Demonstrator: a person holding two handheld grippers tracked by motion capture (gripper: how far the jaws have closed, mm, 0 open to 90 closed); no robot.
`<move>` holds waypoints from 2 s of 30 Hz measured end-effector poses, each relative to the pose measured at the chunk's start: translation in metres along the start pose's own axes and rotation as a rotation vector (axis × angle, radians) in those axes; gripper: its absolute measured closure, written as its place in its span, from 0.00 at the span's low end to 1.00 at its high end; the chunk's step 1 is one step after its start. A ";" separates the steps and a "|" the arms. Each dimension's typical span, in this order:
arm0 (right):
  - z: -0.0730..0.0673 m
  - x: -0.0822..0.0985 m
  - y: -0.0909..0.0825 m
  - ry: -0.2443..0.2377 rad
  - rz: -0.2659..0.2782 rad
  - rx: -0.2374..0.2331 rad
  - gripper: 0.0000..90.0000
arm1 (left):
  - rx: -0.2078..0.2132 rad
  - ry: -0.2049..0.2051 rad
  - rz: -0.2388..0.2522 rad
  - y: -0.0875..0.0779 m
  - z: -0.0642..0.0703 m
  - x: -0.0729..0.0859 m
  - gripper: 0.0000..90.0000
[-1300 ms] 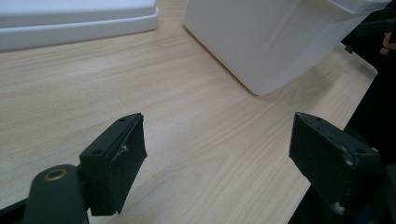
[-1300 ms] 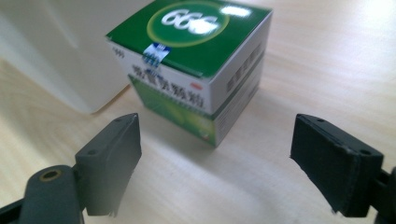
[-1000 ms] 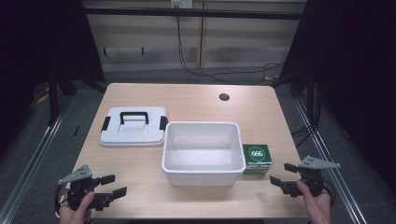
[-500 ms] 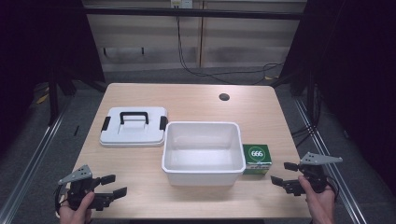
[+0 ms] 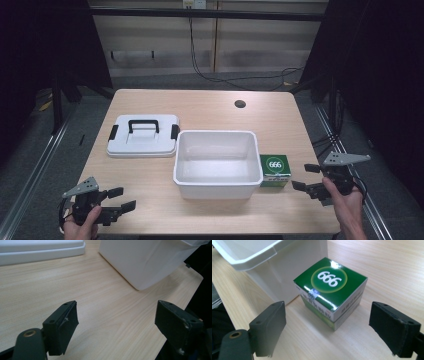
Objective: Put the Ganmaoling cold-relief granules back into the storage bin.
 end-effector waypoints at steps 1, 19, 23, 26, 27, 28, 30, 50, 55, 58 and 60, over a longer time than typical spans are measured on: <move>0.000 -0.001 0.000 -0.006 0.008 0.029 0.15 | 0.000 0.003 -0.003 0.000 0.000 0.000 0.21; -0.003 -0.041 0.001 -0.119 -0.004 -0.065 0.17 | -0.001 0.004 0.001 -0.002 0.001 0.001 0.21; -0.002 -0.047 0.006 -0.158 -0.048 -0.064 0.16 | 0.000 0.003 0.003 -0.002 0.001 0.001 0.21; -0.002 -0.050 0.008 -0.177 -0.039 -0.088 0.16 | 0.000 0.002 0.005 -0.003 0.001 0.001 0.21; -0.002 -0.051 0.011 -0.206 -0.057 -0.095 0.16 | -0.001 0.000 0.004 -0.003 0.001 0.002 0.21; -0.002 -0.051 0.011 -0.206 -0.057 -0.095 0.16 | -0.001 0.000 0.003 -0.003 0.001 0.002 0.21; -0.001 -0.053 0.013 -0.225 -0.094 -0.083 0.15 | -0.001 -0.001 0.003 -0.002 0.001 0.002 0.21; 0.001 -0.087 0.043 -0.351 -0.361 -0.168 0.16 | 0.004 0.000 0.003 -0.003 0.001 0.002 0.21; 0.000 -0.092 0.052 -0.399 -0.378 -0.215 0.15 | 0.007 0.000 0.001 -0.003 0.001 0.002 0.21; 0.003 -0.094 0.056 -0.425 -0.391 -0.242 0.12 | 0.005 0.002 0.001 -0.003 0.001 0.002 0.21; 0.003 -0.095 0.059 -0.453 -0.409 -0.245 0.11 | 0.002 0.005 -0.001 -0.003 0.000 0.002 0.21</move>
Point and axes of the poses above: each handheld gripper's, and its own axes: y roughly forward along the jaws, x roughly out of its underside, z roughly to its right, the point moved 1 cm from there along y, roughly forward along the jaws, and after that the axes turned 1 degree about -y, right-handed, at the moved point
